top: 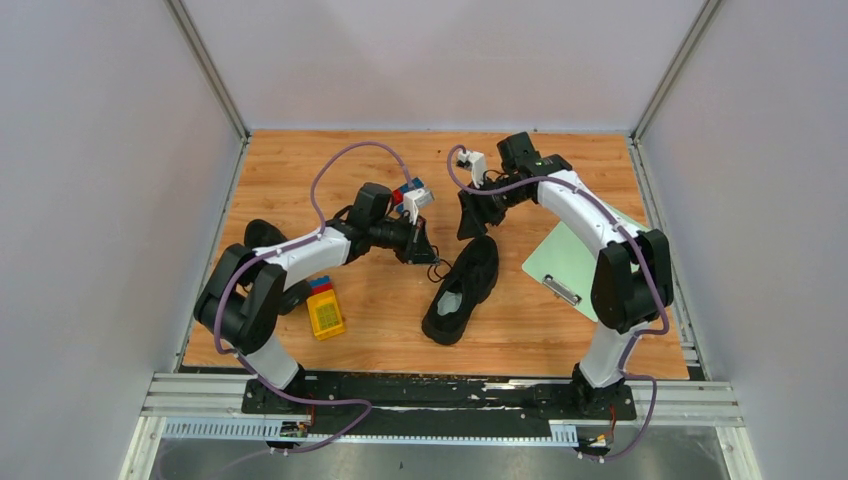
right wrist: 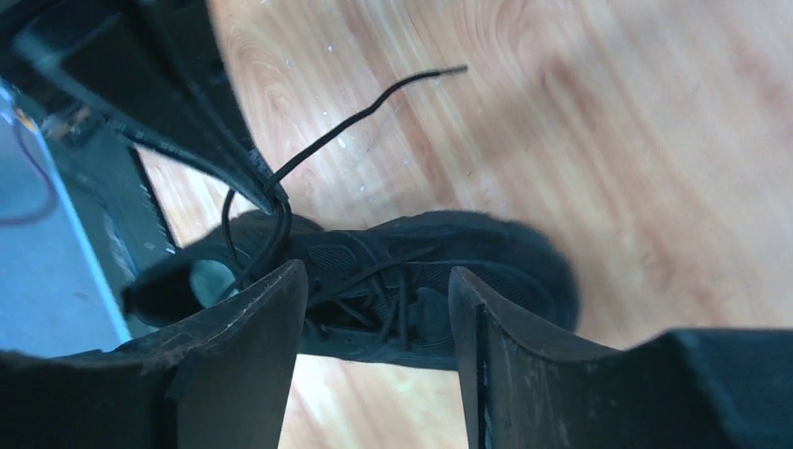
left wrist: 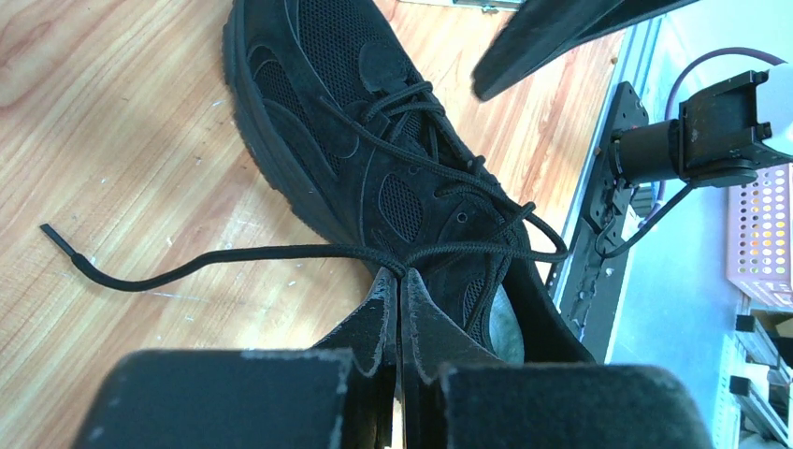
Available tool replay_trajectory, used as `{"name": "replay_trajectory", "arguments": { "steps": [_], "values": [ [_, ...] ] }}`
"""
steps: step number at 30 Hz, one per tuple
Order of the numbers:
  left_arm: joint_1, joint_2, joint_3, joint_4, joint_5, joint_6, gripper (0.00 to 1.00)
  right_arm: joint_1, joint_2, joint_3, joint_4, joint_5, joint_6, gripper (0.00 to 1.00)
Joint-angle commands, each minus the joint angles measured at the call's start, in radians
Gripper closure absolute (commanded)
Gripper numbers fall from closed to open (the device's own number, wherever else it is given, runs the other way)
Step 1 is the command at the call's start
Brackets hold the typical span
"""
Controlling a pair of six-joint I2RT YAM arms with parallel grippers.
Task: Tie the shoes
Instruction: Cross the shoelace with the shoelace.
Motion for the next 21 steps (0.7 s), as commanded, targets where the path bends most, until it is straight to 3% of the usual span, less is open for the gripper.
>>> {"name": "replay_trajectory", "arguments": {
  "steps": [1, 12, 21],
  "values": [
    [-0.007, -0.042, -0.012, 0.016, -0.009, 0.022, 1.00, 0.031, 0.010, 0.010, 0.038, 0.110, 0.487, 0.46],
    [-0.009, -0.042, -0.010, 0.020, -0.008, 0.018, 1.00, 0.054, 0.061, -0.025, 0.086, 0.204, 0.683, 0.50],
    [-0.009, -0.041, -0.009, 0.021, -0.005, 0.018, 1.00, 0.068, 0.103, -0.048, 0.094, 0.302, 0.750, 0.54]
  ]
}}
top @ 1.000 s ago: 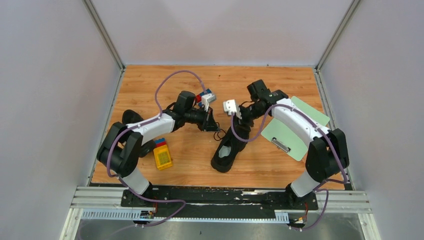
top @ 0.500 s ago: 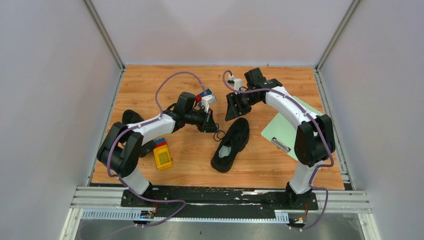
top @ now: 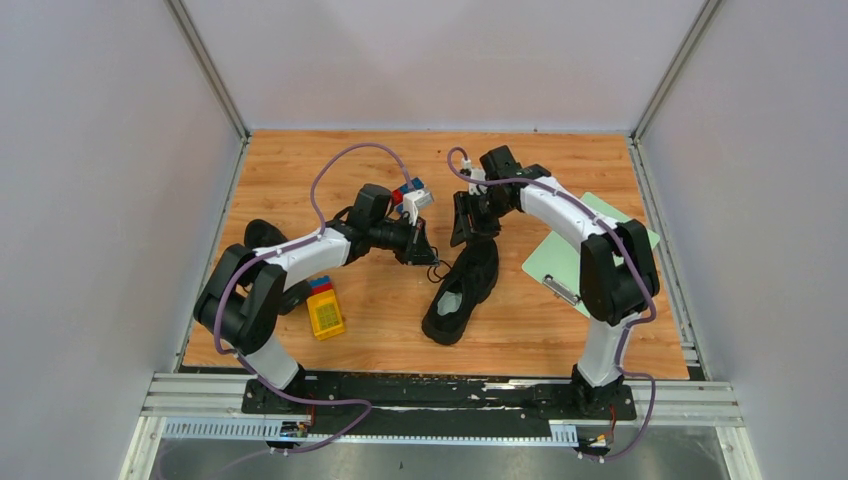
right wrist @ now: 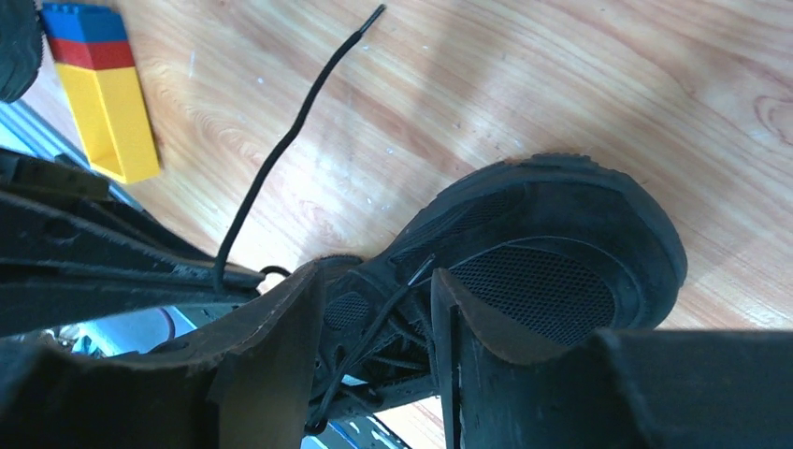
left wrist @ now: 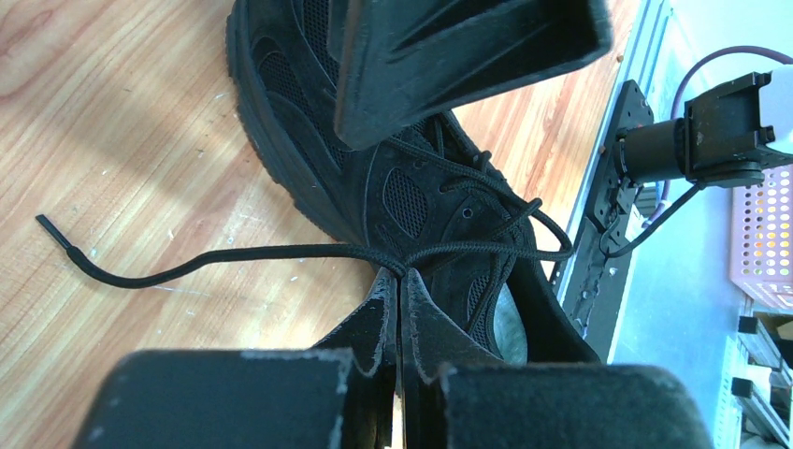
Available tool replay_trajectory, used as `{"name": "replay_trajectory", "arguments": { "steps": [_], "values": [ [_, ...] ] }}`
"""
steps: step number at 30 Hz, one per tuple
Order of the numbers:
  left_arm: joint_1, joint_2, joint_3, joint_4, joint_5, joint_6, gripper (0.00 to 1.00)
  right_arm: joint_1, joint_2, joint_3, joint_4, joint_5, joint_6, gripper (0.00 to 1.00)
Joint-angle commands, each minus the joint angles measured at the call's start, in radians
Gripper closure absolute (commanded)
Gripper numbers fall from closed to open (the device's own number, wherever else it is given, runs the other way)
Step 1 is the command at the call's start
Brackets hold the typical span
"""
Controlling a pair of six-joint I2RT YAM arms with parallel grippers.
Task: Tie the shoes
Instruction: Cross the shoelace with the shoelace.
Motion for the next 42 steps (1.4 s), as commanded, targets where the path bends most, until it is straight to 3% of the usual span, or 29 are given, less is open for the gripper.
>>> {"name": "replay_trajectory", "arguments": {
  "steps": [1, 20, 25, 29, 42],
  "values": [
    [-0.007, -0.039, -0.001, 0.021, 0.006, 0.018, 1.00, 0.008, 0.022, -0.008, 0.033, 0.066, 0.067, 0.54],
    [-0.007, -0.042, -0.002, 0.023, 0.007, 0.019, 1.00, 0.008, 0.077, -0.012, 0.034, -0.011, 0.090, 0.63],
    [-0.006, -0.038, -0.001, 0.025, 0.007, 0.019, 1.00, 0.008, 0.052, -0.031, 0.033, -0.092, 0.084, 0.76],
    [-0.006, -0.039, -0.002, 0.024, 0.007, 0.020, 1.00, 0.005, 0.023, -0.033, 0.035, -0.148, 0.065, 1.00],
    [-0.007, -0.062, -0.009, 0.032, 0.004, 0.025, 0.99, -0.171, -0.199, -0.069, 0.025, -0.116, -0.053, 1.00]
  ]
}}
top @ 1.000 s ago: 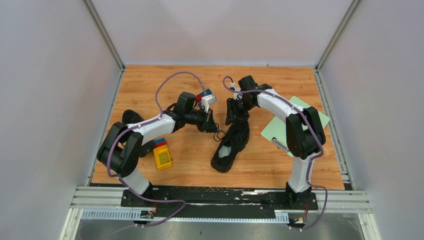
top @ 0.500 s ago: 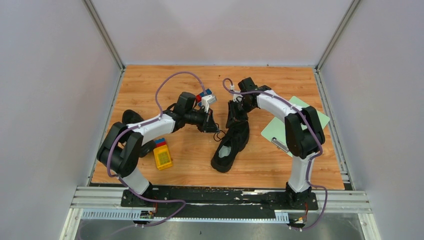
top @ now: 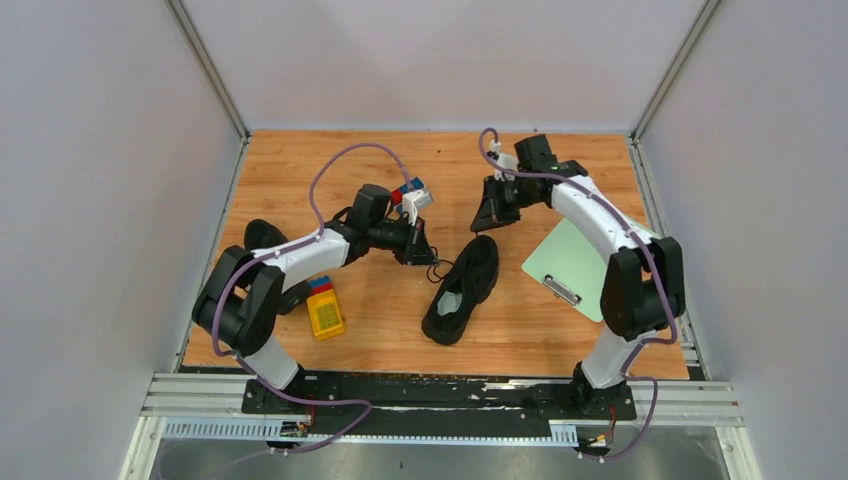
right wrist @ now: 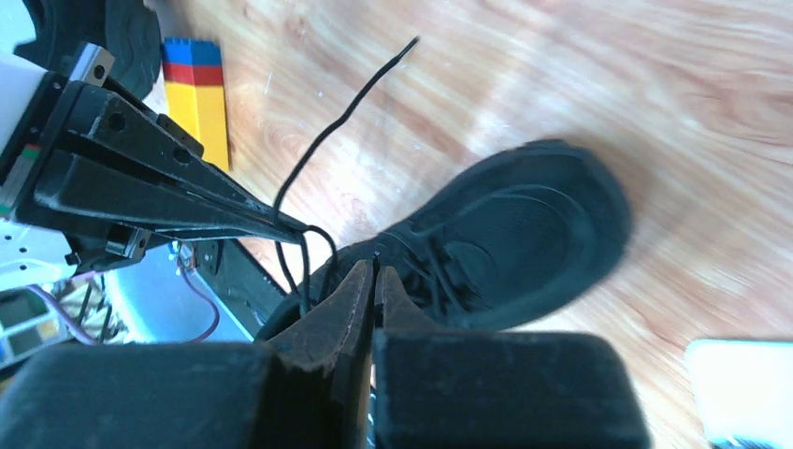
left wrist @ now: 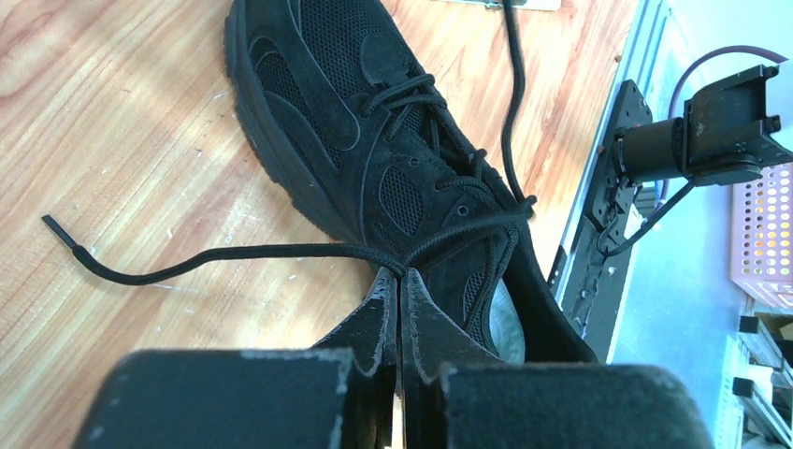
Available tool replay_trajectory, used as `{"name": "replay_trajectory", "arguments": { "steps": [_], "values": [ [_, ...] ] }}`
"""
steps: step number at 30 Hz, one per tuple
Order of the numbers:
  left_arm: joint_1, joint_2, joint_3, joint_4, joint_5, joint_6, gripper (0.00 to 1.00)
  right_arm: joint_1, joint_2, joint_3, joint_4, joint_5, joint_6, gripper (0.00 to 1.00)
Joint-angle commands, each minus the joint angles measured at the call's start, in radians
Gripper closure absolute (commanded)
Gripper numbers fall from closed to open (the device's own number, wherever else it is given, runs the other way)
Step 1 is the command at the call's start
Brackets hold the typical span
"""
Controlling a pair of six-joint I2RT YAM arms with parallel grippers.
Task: Tie the shoes
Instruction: Tie the shoelace on the shoe.
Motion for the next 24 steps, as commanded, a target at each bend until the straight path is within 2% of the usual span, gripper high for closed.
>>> {"name": "replay_trajectory", "arguments": {
  "steps": [1, 6, 9, 10, 12, 20, 24],
  "values": [
    [-0.007, -0.054, -0.005, 0.032, 0.004, 0.024, 0.96, -0.093, -0.128, -0.056, 0.006, 0.020, -0.061, 1.00],
    [-0.006, -0.073, -0.024, 0.069, 0.014, 0.003, 0.64, -0.181, -0.254, -0.176, -0.005, 0.063, -0.095, 1.00],
    [0.003, -0.072, -0.042, 0.134, 0.013, -0.117, 0.51, -0.209, -0.326, -0.234, -0.012, 0.089, -0.133, 1.00],
    [0.005, -0.062, -0.045, 0.155, -0.019, -0.155, 0.43, -0.214, -0.349, -0.249, -0.015, 0.103, -0.148, 1.00],
    [0.011, -0.044, -0.044, 0.161, -0.075, -0.261, 0.34, -0.222, -0.393, -0.274, -0.030, 0.119, -0.178, 1.00],
    [0.041, -0.036, -0.081, 0.140, -0.276, -0.495, 0.20, -0.222, -0.461, -0.234, -0.172, 0.166, -0.270, 1.00],
    [0.051, -0.037, -0.132, 0.189, -0.358, -0.665, 0.24, -0.222, -0.488, -0.250, -0.172, 0.165, -0.282, 1.00]
  ]
}}
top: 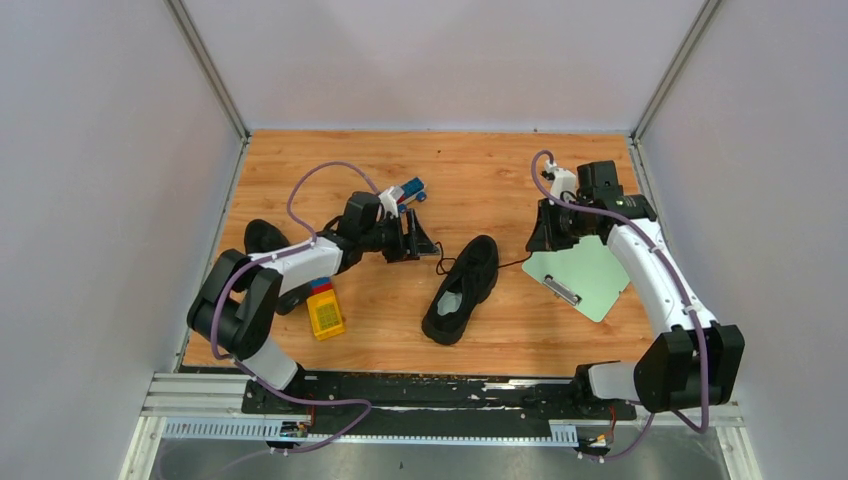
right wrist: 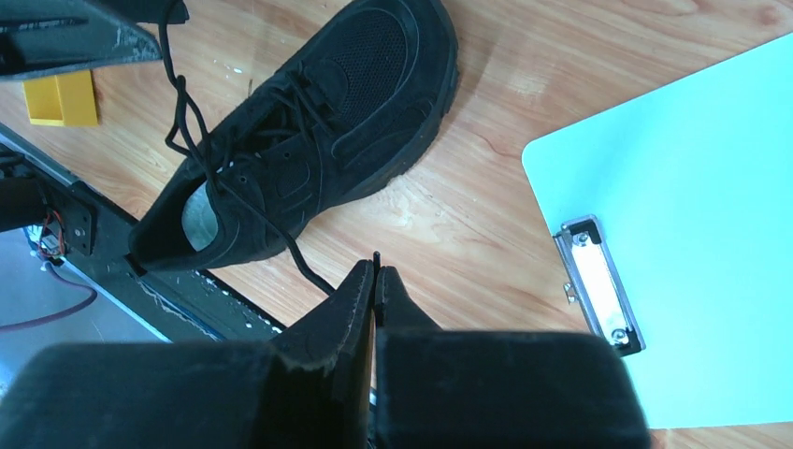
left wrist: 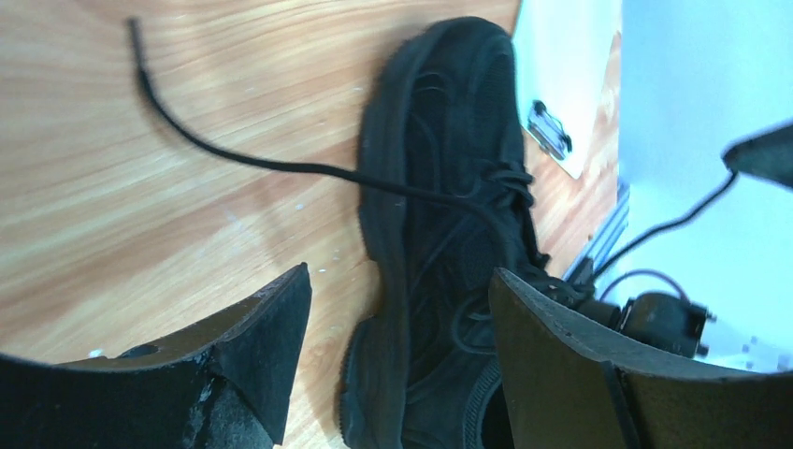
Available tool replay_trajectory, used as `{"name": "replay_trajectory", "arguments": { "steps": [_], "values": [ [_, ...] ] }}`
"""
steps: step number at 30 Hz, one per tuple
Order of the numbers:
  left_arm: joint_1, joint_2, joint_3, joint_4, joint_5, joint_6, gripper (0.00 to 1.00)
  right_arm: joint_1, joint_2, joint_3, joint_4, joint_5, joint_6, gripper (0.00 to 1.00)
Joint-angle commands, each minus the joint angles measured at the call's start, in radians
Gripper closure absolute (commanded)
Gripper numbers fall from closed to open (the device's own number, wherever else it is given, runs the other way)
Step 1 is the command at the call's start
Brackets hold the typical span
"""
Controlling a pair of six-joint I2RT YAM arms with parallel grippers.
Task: Tie the shoes
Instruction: Tie the shoelace on the shoe.
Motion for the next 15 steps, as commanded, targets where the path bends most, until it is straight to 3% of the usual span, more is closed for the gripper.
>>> {"name": "replay_trajectory", "arguments": {
  "steps": [1, 3, 8, 12, 15],
  "values": [
    [0.013, -0.010, -0.049, 0.100, -0.132, -0.191, 0.26, -0.003, -0.039, 0.021, -0.028, 0.019, -0.042, 1.00],
    [0.013, -0.023, -0.060, 0.146, -0.129, -0.079, 0.29, -0.003, -0.043, 0.023, -0.028, 0.018, -0.047, 1.00],
    [0.032, -0.073, 0.045, 0.019, -0.050, 0.445, 0.30, -0.003, -0.049, 0.034, -0.031, 0.024, -0.077, 1.00],
    [0.033, -0.092, 0.071, -0.049, 0.208, 0.823, 0.29, -0.002, -0.044, 0.021, -0.022, -0.002, -0.075, 1.00],
    [0.017, -0.049, 0.135, -0.143, 0.272, 1.035, 0.31, -0.003, -0.030, 0.021, -0.020, -0.015, -0.072, 1.00]
  ]
}}
